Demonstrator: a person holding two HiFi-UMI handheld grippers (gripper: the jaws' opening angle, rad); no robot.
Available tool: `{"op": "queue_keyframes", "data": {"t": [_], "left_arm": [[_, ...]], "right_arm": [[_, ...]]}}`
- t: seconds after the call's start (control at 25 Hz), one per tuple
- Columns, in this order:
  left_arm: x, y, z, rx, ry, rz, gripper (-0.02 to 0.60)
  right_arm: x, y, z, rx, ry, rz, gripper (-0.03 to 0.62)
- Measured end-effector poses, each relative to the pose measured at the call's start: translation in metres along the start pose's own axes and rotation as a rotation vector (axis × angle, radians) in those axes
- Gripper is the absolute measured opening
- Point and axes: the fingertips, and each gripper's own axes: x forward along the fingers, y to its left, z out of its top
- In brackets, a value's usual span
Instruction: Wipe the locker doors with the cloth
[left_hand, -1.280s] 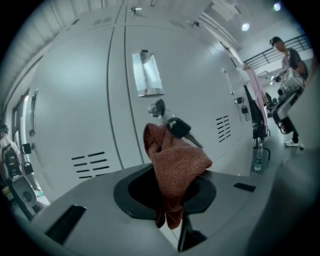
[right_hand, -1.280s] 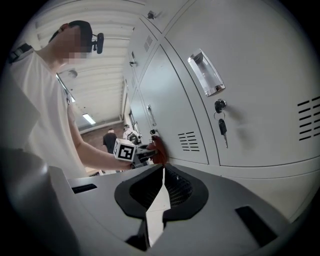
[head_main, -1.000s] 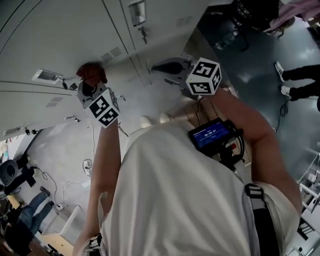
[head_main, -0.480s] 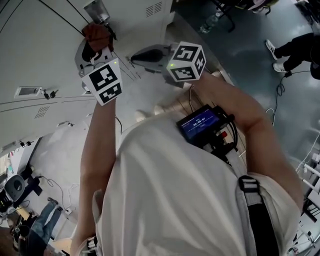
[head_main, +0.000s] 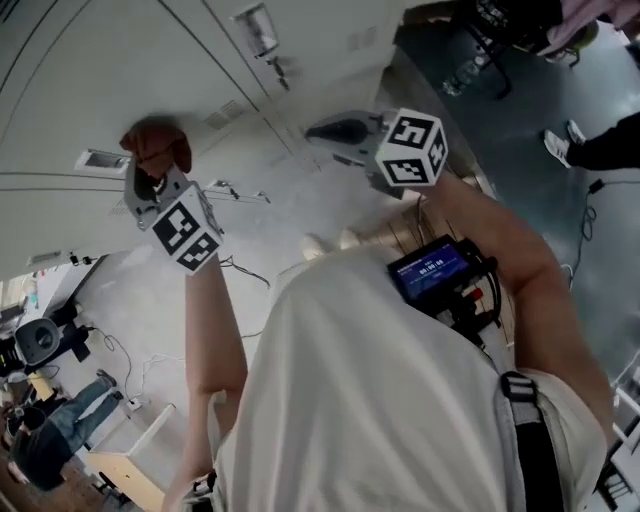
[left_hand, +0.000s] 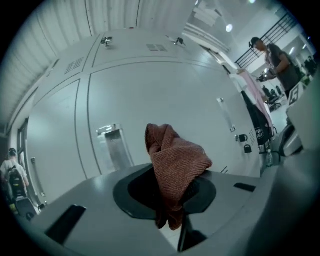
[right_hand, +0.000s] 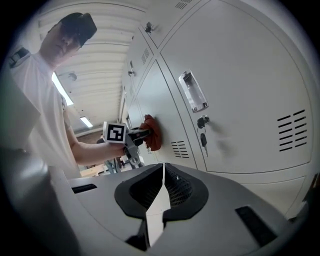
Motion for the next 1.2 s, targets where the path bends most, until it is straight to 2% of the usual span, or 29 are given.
{"op": "queue_keyframes", "data": {"t": [0.24,0.4,0.6,0.68,0.8,0.96,1.08,1.2], "left_arm": [[-0.017,0.042,-0.01,-0.184,0.031,0.036,0.072],[-0.024,0.064,-0.01,-0.203,-0.001,0.085,0.072],[-0.034,0.112,-0.015,-0.27,-0.013,0.259,0.072],[-0.033,0.122,-0.017,-0.253,-0.011,0.281,0.072],[-0.028,0.096,-0.001,-0.223,-0.034,0.227,0.071],[-0.023,0.066,0.018,-0.234,-0.064,0.22,0.071],[-0.017,0.02,0.044,-0.169,-0.11,0.105,0.071],[-0.008,-0.028,0.068,-0.145,-0.154,0.011,0.071]], "right_arm": [[-0.013,0.01,0.007,0.002,0.021,-0.019,0.018],[-0.009,0.008,0.008,0.002,0.019,-0.015,0.018],[-0.019,0.001,0.007,0.014,0.007,-0.048,0.018],[-0.023,-0.003,0.007,0.021,0.0,-0.06,0.018],[-0.023,-0.005,0.004,0.031,-0.004,-0.063,0.018],[-0.019,-0.002,0.003,0.03,-0.011,-0.047,0.018],[-0.017,0.0,0.003,0.031,-0.01,-0.043,0.018],[-0.018,0.003,0.005,0.029,-0.019,-0.042,0.018]]}}
